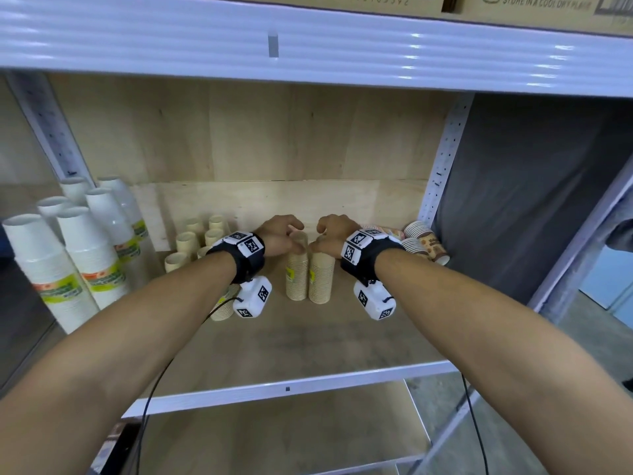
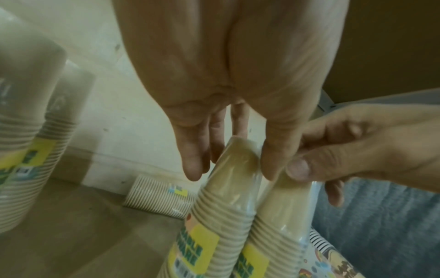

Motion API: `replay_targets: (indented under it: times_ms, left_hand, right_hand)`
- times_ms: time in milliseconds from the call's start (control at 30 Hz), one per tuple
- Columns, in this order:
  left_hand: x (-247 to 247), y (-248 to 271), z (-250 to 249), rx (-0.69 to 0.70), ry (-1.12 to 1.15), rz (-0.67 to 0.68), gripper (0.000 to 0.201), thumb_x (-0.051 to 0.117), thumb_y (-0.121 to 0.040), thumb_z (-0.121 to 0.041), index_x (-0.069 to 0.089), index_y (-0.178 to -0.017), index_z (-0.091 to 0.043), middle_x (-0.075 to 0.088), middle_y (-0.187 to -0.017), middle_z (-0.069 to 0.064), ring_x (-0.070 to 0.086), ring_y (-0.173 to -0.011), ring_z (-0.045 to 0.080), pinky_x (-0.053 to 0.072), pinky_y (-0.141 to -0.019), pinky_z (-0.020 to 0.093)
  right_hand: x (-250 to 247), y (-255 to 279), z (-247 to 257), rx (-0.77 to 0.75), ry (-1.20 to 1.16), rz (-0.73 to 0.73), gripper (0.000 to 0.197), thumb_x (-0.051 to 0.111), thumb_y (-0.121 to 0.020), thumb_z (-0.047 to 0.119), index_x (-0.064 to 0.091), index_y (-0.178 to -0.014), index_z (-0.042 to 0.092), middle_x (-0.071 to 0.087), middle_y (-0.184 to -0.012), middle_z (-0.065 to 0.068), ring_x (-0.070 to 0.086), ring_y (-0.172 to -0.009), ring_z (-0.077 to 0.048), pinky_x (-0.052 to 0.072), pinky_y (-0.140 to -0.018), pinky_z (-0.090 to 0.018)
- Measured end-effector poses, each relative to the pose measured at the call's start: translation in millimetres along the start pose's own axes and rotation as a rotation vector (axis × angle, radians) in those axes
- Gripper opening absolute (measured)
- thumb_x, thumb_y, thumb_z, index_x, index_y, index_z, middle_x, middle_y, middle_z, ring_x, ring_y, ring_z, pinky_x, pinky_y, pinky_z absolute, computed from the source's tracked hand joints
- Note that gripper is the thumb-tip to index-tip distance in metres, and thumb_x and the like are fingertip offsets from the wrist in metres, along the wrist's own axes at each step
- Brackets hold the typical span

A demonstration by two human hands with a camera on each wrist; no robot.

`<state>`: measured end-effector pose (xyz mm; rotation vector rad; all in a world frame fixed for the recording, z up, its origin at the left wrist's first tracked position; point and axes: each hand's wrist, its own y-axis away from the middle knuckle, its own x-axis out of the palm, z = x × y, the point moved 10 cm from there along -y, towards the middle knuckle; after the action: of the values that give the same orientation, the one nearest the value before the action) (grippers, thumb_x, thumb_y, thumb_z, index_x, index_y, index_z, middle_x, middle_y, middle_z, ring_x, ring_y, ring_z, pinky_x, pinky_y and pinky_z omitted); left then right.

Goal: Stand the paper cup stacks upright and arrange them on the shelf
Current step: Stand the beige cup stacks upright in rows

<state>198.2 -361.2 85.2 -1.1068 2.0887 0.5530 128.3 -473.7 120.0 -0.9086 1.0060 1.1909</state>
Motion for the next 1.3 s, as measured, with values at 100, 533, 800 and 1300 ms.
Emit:
replay_targets:
  times_ms: [100,533,800,1300]
  left_hand:
    - [-4,-1,-6,0.037,-0.058,0.006,0.05,0.077,-0.076,-0.015,0.062,-0.123,-0.021,0.06,-0.117,0.002,0.057,-0.106,0.018,0.047,-0.087,0.028]
    - [-2,4,-15,0.053,-0.173,-0.047,0.047,0.076,-0.08,-0.024,0.061,-0.124,-0.02,0.058,-0.122,0.002,0.055,-0.111,0.02,0.044,-0.088,0.028]
    - [-8,9,-19,0.048,-0.185,-0.096,0.042,0.077,-0.079,-0.029,0.066,-0.117,-0.017,0.06,-0.119,0.006,0.057,-0.107,0.022,0.044,-0.08,0.028]
    - [-7,14,-26,0.056,-0.243,-0.043,0.047,0.072,-0.081,-0.029,0.061,-0.126,-0.02,0.057,-0.122,0.003,0.056,-0.107,0.02,0.044,-0.081,0.027]
  right_hand:
    - [2,-1,2,0.018,0.025,0.004,0.04,0.07,-0.082,0.031,0.062,-0.116,0.011,0.061,-0.116,-0.009,0.062,-0.099,-0.026,0.041,-0.069,-0.025]
    - [4,0,3,0.013,0.062,0.019,0.048,0.066,-0.081,0.04,0.059,-0.12,0.012,0.06,-0.118,-0.009,0.06,-0.099,-0.027,0.046,-0.074,-0.029]
    - [2,2,6,0.003,0.056,0.028,0.036,0.066,-0.084,0.024,0.065,-0.118,0.013,0.063,-0.118,-0.008,0.062,-0.104,-0.026,0.042,-0.069,-0.023]
    - [-1,6,9,-0.003,0.068,0.032,0.044,0.064,-0.087,0.027,0.056,-0.127,0.01,0.058,-0.125,-0.011,0.059,-0.111,-0.029,0.042,-0.075,-0.027]
